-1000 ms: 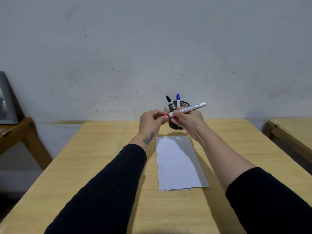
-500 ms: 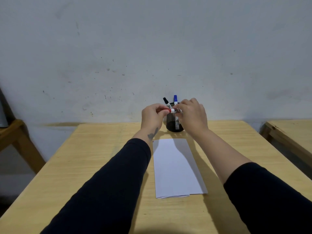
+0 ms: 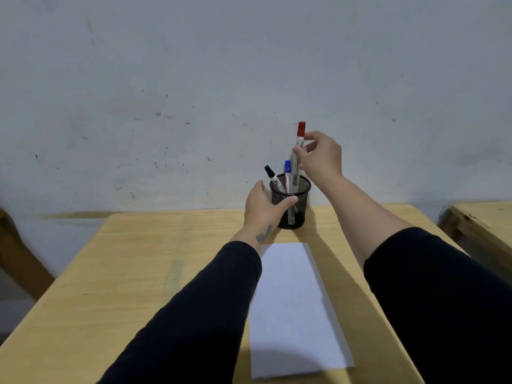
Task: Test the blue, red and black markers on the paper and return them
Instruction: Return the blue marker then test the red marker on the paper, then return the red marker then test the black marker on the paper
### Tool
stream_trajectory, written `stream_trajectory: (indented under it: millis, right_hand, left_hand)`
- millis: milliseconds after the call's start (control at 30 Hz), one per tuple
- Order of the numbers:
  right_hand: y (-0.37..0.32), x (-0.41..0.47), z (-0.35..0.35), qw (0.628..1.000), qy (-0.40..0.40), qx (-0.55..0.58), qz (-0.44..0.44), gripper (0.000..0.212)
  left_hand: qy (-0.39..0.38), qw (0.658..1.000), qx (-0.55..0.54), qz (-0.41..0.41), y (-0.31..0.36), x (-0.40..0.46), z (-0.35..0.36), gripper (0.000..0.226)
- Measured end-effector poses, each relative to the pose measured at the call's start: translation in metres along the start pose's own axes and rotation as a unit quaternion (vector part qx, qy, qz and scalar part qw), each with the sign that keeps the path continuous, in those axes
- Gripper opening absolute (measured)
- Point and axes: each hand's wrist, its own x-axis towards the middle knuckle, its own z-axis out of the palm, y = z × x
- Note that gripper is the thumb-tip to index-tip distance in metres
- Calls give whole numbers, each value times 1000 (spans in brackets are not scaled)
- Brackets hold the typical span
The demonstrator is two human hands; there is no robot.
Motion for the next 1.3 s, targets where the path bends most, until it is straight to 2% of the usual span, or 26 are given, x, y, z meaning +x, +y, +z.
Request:
stream_trajectory:
  millis: [133, 333, 400, 467, 533, 600, 667, 767, 867, 1033, 1133, 1300]
  right_hand:
    - [20, -2, 15, 994, -38, -91, 47, 25]
    - [28, 0, 25, 974, -59, -215, 49, 8]
    - [27, 1, 26, 970, -57, -232, 44, 20]
    - [25, 0, 26, 971, -54, -227, 45, 19]
    - [23, -2, 25, 978, -37, -201, 34, 7]
    - [19, -5, 25, 985, -13, -170, -7, 22]
    - [18, -6, 26, 987, -39, -149, -46, 26]
    - [20, -10, 34, 980, -114, -152, -55, 23]
    - [22, -13, 42, 974, -127, -180, -60, 29]
    - [18, -16, 47, 973, -99, -198, -62, 21]
    - [11, -14, 39, 987, -64, -132, -61, 22]
    - [-25, -4, 5, 996, -5, -41, -77, 22]
  left_hand:
    - [6, 999, -29, 30, -3, 9, 13, 59]
    - [18, 997, -50, 51, -8, 9, 22, 56]
    - [21, 997, -48, 51, -7, 9, 23, 55]
    - [19, 998, -51, 43, -8, 11, 22, 56]
    - [16, 998, -53, 34, -10, 11, 22, 58]
    - [15, 998, -50, 29, -10, 10, 22, 59]
    - [14, 998, -54, 28, -9, 10, 21, 57]
    - [5, 998, -62, 29, -8, 8, 19, 53]
    - [-4, 998, -52, 28, -6, 6, 16, 50]
    - [-12, 999, -41, 20, -6, 7, 16, 48]
    - [-11, 999, -44, 25, -7, 7, 17, 57]
    - [-6, 999, -41, 20, -4, 8, 18, 56]
